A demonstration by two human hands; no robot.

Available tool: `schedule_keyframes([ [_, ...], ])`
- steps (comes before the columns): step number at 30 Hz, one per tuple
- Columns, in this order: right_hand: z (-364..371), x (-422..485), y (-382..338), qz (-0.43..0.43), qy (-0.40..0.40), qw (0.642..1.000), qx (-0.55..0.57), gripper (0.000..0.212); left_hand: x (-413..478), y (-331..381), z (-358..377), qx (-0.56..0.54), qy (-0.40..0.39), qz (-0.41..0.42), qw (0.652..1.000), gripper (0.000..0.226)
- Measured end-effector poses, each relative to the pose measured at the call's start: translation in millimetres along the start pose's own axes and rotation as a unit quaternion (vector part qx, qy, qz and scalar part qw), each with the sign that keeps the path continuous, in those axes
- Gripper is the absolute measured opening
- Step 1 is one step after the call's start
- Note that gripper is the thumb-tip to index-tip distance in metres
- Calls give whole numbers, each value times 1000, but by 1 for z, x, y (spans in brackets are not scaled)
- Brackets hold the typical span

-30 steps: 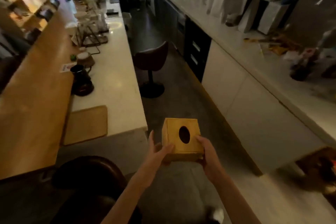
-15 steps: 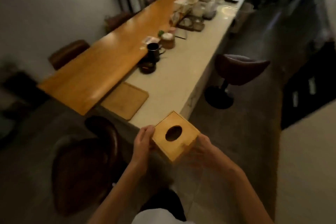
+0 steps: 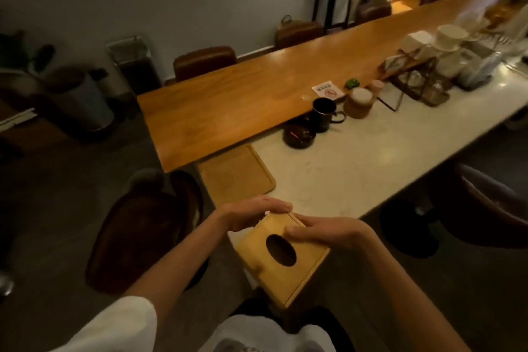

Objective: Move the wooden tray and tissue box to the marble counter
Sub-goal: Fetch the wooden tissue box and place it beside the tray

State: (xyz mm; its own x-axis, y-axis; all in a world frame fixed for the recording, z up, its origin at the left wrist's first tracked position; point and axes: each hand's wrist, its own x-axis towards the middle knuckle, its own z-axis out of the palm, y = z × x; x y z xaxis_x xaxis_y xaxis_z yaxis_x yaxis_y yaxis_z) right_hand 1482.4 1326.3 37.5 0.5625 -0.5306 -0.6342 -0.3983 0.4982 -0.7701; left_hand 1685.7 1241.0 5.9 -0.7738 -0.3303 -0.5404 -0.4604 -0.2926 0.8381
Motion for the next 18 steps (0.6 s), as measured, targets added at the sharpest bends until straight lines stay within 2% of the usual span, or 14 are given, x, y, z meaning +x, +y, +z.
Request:
schedule_keyframes([
  [2,-27,15,7,-4,-18,1000,1,66,17,15,-8,17,16,-8,1000,44],
  [5,-62,31,13,-9,-40,999,2,67,32,30,-21,39,42,-41,997,58],
  [6,-71,34,12,-7,-43,999,8,64,33,33,-25,19,76,-42,996,63],
  [8,-87,40,13,-3,-42,998,41,65,29,34,-33,-90,170,-25,981,66],
  [9,-96,43,13,-1,-44,997,61,69,26,30,-34,-173,236,-9,956,64],
  [11,-115,50,11,-4,-53,995,89,80,21,20,-23,-314,359,32,878,60],
  [12,-121,54,7,-6,-60,994,89,89,21,15,-13,-351,409,49,841,59],
  [14,-126,62,1,-6,-79,996,49,99,24,10,16,-372,514,68,770,52],
  [15,-126,66,0,-3,-89,996,31,96,26,6,32,-374,565,70,732,50],
  [17,-122,73,6,-3,-100,995,13,83,31,-8,67,-380,642,67,663,60],
  [18,-119,75,11,-4,-91,996,25,76,34,-15,82,-383,658,66,644,70],
])
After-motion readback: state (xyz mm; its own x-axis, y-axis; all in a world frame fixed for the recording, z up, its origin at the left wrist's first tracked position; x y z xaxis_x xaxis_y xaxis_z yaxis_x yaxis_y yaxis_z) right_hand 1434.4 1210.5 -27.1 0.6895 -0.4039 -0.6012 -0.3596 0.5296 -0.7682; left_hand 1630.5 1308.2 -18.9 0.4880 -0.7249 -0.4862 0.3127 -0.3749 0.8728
